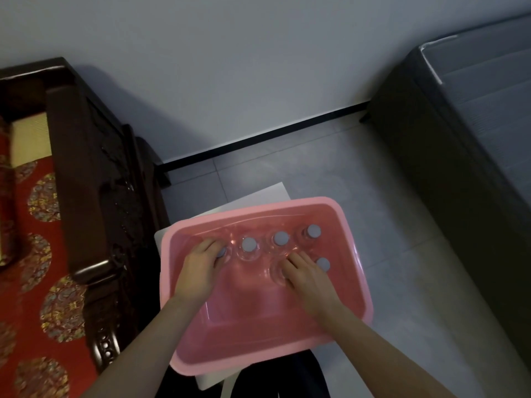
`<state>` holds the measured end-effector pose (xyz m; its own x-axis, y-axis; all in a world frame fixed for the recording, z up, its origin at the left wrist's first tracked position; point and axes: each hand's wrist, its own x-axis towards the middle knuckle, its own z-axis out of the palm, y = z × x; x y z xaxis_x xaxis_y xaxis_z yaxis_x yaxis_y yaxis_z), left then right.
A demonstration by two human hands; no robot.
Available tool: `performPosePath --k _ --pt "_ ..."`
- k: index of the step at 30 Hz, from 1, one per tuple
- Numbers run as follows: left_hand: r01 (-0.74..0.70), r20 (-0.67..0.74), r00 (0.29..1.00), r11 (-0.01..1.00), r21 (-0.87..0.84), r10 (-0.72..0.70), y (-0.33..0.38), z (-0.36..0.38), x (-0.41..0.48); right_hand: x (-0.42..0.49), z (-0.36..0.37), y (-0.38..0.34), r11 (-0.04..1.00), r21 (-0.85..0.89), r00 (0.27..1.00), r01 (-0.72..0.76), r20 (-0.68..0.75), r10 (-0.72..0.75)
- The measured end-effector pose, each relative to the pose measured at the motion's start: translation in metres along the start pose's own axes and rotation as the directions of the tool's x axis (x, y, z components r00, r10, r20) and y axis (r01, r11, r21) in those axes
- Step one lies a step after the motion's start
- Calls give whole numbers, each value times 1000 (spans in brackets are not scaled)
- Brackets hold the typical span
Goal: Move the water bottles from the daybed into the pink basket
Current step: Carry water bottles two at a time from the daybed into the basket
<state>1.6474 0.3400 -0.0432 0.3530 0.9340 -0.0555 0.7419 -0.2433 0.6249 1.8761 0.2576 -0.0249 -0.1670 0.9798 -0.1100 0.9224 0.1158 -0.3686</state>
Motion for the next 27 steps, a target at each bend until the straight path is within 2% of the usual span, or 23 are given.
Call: performPosePath --k 8,12,14,17,21,24,27 --pt "40 49 998 999 26 -41 4 1 -5 -3 3 -2 1000 12 999 8 34 -8" --pt "38 156 985 981 191 -69 13 -5 -2 1 -6 -2 999 -30 998 13 70 -11" --pt "51 144 986 972 228 -85 24 -15 -4 2 -19 -4 999 -35 996 4 90 -1" --pt "47 72 995 977 208 -63 43 -41 -4 8 -50 -5 999 6 999 -41 25 41" --pt "51 -131 991 981 189 -26 80 -97 6 23 -114 -8 999 25 992 -43 -114 46" --pt "18 -300 953 984 175 36 119 -151 16 31 -180 -20 1000 15 961 9 -277 -5" --pt "23 -447 894 990 136 40 156 -204 18 39 -242 -35 996 -42 901 79 -424 -89"
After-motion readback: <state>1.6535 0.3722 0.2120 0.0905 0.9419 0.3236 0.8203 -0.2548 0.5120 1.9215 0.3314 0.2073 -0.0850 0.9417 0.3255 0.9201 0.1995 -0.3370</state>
